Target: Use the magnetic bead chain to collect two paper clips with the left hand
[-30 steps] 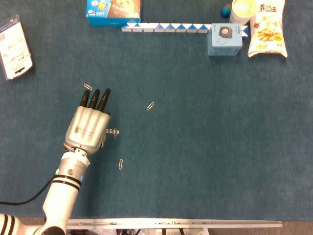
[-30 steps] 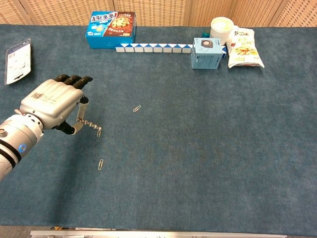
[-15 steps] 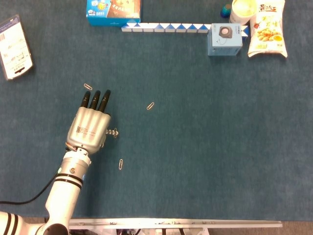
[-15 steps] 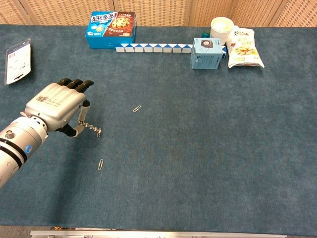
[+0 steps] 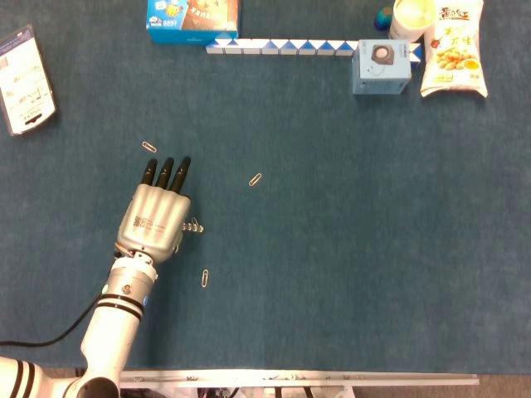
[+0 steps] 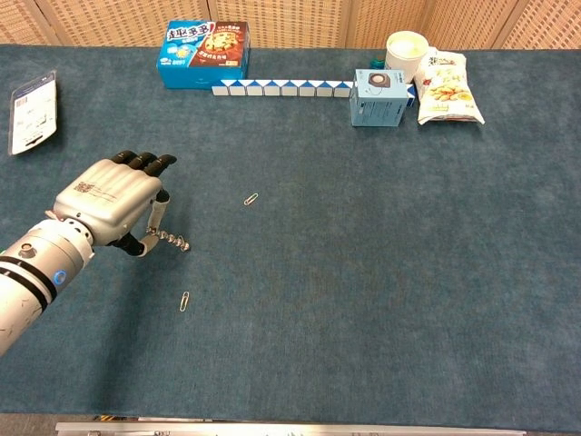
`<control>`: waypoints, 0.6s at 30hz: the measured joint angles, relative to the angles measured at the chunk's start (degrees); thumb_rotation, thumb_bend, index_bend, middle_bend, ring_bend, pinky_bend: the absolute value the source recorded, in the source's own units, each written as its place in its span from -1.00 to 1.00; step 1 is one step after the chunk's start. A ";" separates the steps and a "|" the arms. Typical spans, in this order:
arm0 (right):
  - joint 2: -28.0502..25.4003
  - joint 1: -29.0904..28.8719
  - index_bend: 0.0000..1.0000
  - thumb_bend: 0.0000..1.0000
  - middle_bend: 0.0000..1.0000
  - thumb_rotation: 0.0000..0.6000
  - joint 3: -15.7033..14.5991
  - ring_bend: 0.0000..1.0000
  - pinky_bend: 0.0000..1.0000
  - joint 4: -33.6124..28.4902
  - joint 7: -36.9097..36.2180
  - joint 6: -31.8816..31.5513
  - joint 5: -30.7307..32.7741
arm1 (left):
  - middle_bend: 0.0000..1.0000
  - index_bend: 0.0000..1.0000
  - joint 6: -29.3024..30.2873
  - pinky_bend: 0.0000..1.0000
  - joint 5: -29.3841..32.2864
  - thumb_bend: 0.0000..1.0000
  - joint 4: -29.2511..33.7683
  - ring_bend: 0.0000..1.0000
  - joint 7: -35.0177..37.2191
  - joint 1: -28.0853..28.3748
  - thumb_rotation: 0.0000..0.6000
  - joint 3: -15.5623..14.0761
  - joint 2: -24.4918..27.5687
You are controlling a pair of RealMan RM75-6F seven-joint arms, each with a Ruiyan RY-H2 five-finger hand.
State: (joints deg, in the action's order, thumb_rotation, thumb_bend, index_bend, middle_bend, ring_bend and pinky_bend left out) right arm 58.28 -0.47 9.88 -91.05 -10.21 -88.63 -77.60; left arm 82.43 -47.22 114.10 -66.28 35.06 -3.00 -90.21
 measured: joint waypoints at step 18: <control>0.01 0.02 -0.22 -1.00 -0.17 1.00 0.15 -0.23 0.39 -0.01 0.00 0.20 -0.14 | -0.94 0.22 2.94 -0.86 -4.49 -0.33 4.03 -1.00 -1.34 -1.29 1.00 -2.37 0.96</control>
State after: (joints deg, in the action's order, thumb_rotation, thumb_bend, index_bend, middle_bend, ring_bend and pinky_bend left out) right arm 58.29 -0.45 10.03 -91.06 -10.21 -88.43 -77.74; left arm 85.36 -51.71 118.13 -67.62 33.77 -5.38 -89.25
